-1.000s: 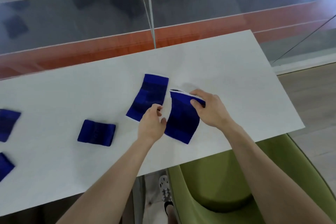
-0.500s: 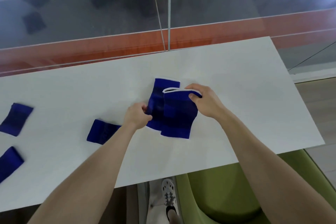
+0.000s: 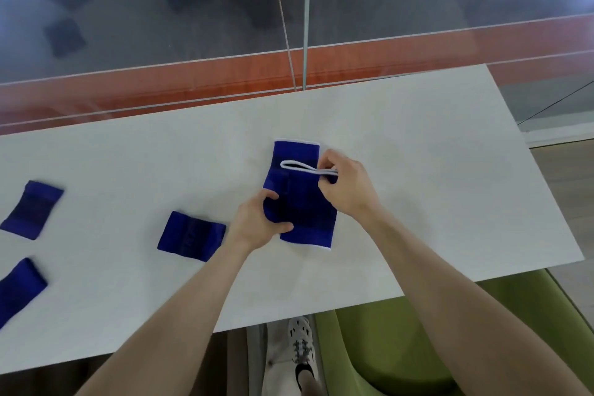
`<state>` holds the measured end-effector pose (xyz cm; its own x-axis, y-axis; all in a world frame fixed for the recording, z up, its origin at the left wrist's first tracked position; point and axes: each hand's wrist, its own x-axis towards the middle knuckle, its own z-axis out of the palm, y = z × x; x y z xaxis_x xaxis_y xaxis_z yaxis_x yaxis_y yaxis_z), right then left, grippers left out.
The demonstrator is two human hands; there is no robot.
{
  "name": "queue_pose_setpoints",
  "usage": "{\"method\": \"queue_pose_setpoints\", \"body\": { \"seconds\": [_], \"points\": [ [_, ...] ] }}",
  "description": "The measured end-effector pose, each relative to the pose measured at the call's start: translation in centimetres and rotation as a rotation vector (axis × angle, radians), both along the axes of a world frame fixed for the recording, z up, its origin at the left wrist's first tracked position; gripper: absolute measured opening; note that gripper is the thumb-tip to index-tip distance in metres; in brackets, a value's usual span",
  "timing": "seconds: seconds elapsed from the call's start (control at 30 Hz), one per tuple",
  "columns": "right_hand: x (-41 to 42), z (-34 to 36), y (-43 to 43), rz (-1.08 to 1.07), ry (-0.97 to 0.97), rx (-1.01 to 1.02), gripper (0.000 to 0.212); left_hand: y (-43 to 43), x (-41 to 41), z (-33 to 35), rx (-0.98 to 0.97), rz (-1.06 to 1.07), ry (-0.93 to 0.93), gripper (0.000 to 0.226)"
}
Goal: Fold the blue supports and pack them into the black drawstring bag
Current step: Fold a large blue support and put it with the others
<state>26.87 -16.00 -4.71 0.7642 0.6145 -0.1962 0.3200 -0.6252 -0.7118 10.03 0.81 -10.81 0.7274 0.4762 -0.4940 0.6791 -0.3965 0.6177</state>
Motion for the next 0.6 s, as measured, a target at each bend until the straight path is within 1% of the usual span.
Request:
{"method": "queue_pose_setpoints", "body": {
  "seconds": [0.03, 0.1, 0.13, 0.2, 0.23, 0.27, 0.3, 0.33, 0.37, 0.43, 0.5, 0.6],
  "points": [
    [0.1, 0.2, 0.1, 0.034, -0.046, -0.065, 0.019, -0.5, 0.1, -0.1, 0.051, -0.015, 0.024, 0.066],
    [0.5, 0.9, 0.6, 0.122, -0.119, -0.262, 0.022, -1.6, 0.3, -0.3, 0.129, -0.041, 0.075, 0.05],
    [0.7, 1.0, 1.0, 0.171, -0.158, -0.351, 0.027, -2.0, 0.4, -0.3, 0.155, -0.053, 0.093, 0.04],
    [1.0, 1.1, 1.6, 0.27, -0.202, -0.434, 0.041, -2.6, 0.4, -0.3, 0.175, -0.066, 0.092, 0.027],
    [1.0, 0.9, 1.8, 0.317, -0.198, -0.443, 0.04, -2.7, 0.3, -0.3, 0.175, -0.072, 0.079, 0.023],
    [0.9, 0.7, 2.0, 0.34, -0.191, -0.439, 0.028, -2.7, 0.1, -0.1, 0.171, -0.077, 0.059, 0.021],
    [0.9, 0.3, 2.0, 0.348, -0.177, -0.432, 0.012, -2.5, -0.3, 0.0, 0.157, -0.082, 0.035, 0.021],
    [1.0, 0.0, 1.9, 0.334, -0.172, -0.419, 0.01, -2.1, -0.6, 0.1, 0.131, -0.086, 0.005, 0.022],
    [1.2, -0.5, 1.7, 0.323, -0.176, -0.396, 0.016, -1.5, -1.0, 0.3, 0.095, -0.085, -0.019, 0.022],
    [1.9, -1.2, 1.6, 0.319, -0.231, -0.344, 0.018, -0.2, -1.6, 0.6, 0.031, -0.053, -0.038, 0.021],
    [2.7, -2.0, 2.4, 0.368, -0.275, -0.37, 0.023, 1.0, -2.0, 0.6, 0.003, 0.039, -0.021, 0.019],
    [3.6, -2.5, 5.1, 0.42, -0.256, -0.4, 0.033, 1.6, -2.4, 0.3, -0.023, 0.138, 0.004, 0.014]
  ]
}}
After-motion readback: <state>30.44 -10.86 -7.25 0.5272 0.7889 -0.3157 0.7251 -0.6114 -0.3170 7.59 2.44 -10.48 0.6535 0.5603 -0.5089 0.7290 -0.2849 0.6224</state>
